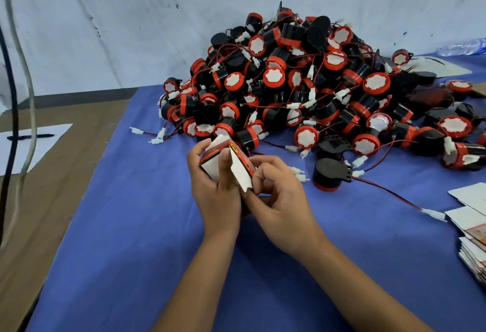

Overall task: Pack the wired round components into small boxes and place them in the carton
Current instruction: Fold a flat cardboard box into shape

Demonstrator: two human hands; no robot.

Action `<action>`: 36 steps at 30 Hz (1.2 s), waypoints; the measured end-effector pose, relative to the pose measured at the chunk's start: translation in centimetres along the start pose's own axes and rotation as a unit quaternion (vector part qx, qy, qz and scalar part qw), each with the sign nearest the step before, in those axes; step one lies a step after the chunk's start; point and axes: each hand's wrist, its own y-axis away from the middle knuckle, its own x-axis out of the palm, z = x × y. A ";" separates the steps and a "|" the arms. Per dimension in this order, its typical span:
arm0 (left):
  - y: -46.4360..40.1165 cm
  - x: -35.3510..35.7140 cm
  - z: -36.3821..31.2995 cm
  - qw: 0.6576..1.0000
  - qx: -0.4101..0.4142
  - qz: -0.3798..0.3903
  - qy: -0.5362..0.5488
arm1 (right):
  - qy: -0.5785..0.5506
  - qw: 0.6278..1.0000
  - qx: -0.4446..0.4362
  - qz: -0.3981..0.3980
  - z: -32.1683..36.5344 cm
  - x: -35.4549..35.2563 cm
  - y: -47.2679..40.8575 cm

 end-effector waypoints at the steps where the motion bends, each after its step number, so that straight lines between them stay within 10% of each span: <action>1: -0.3 -0.3 -0.1 1.000 0.000 -0.011 -0.007 | -0.023 0.999 0.005 0.035 0.2 -0.1 0.1; 17: -0.9 -1.4 0.3 0.905 0.051 0.416 -0.079 | -0.121 0.970 0.195 -0.085 -0.4 -3.7 -1.4; 22: -0.9 -1.5 1.3 0.890 0.172 0.369 -0.203 | -0.059 0.987 0.143 0.038 -0.9 -4.3 -1.1; 31: 0.3 -0.3 1.0 0.889 0.238 0.317 -0.228 | 0.002 0.990 0.111 -0.091 -1.6 -3.6 -1.7; 36: -0.3 -0.6 0.8 0.915 0.186 0.306 -0.189 | -0.194 0.970 0.145 -0.002 -1.4 -5.0 -1.8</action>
